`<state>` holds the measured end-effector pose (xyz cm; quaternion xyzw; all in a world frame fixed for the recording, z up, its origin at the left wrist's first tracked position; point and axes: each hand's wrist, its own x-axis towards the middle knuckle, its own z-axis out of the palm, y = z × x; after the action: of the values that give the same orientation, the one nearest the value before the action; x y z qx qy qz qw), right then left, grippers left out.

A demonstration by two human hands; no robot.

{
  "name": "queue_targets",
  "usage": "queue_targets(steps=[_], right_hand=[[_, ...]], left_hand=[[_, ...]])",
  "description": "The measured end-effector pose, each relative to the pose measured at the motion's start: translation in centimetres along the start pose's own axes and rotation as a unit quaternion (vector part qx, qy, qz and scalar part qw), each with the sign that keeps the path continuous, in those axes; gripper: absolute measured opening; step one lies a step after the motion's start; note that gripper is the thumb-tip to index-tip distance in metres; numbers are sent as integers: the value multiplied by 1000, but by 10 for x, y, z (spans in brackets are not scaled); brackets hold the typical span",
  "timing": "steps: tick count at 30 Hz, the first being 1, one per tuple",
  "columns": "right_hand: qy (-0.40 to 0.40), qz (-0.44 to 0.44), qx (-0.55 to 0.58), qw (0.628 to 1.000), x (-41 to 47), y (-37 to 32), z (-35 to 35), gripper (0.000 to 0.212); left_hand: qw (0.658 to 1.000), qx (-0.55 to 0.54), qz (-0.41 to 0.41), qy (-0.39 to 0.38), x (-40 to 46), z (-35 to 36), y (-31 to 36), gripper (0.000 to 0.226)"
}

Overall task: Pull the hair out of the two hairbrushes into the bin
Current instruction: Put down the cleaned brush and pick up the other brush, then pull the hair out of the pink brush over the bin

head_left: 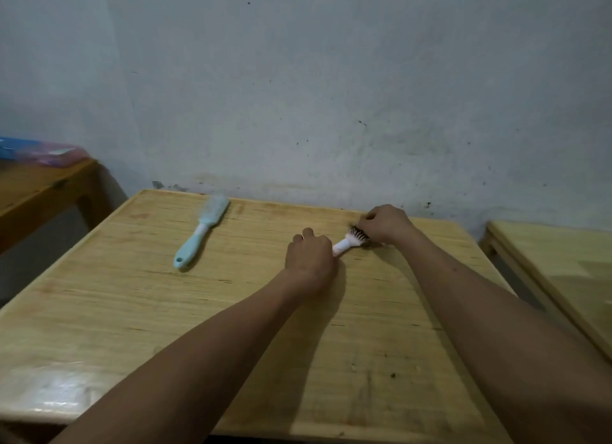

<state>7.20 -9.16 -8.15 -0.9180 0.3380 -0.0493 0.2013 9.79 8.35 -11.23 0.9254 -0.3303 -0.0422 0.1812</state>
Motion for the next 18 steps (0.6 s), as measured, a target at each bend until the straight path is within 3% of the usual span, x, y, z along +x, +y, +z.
queue_targets(steps=[4,7,10,15,18], right_hand=[[21,-1,120,993,0,5,5,31],[42,20,249,967,-3,3,0,17],[36,43,357,932,-11,-6,-8,14],[-30,35,432,901,-35,-33,-15,27],[-69,-21,424,903,-62,-58,-16,24]], left_hand=[[992,-115,-47,1,-1,2,-1,29],[971,-219,-93,4,-10,-8,-7,27],[962,-249,-106,-31,-24,-23,-22,25],[937,-304,-91,-147,-62,-59,-45,40],[934,-316,-92,-137,-97,-75,-56,33]])
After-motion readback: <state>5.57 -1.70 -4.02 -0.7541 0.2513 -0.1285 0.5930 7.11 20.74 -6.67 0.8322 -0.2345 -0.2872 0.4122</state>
